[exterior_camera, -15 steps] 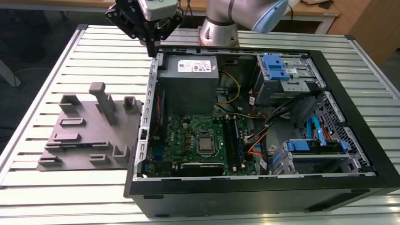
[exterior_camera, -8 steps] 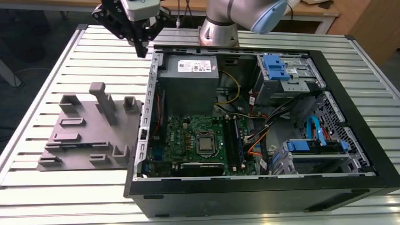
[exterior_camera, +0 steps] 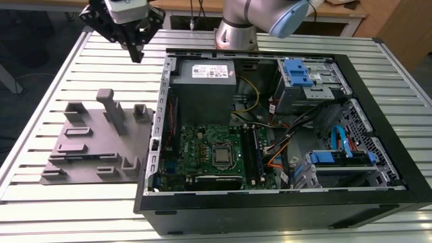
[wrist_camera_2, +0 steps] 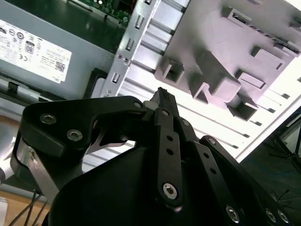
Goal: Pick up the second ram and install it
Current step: 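Reach for the second ram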
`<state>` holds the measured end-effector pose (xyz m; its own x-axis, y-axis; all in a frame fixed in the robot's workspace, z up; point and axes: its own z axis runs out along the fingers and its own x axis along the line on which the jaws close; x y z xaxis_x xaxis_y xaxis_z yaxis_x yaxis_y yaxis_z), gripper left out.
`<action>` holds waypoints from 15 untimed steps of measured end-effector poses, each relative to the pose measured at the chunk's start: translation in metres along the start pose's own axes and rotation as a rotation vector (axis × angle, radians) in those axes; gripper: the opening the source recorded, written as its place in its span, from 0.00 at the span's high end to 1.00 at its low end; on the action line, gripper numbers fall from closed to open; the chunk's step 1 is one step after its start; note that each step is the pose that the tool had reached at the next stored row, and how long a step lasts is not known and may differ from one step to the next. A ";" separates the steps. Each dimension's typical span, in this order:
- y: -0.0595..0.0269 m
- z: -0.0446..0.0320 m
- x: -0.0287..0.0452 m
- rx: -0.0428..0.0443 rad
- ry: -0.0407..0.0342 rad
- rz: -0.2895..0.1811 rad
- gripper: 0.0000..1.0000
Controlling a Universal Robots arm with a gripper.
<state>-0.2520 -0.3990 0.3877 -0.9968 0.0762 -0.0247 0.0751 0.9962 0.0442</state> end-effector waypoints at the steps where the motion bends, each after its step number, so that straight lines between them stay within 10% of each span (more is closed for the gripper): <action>1: -0.0003 0.0000 0.0038 0.0001 0.0001 0.000 0.89; 15: -0.0034 0.0011 0.0447 0.0001 0.0001 0.000 0.89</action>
<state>-0.2968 -0.3989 0.3853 -0.9968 0.0763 -0.0246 0.0751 0.9962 0.0441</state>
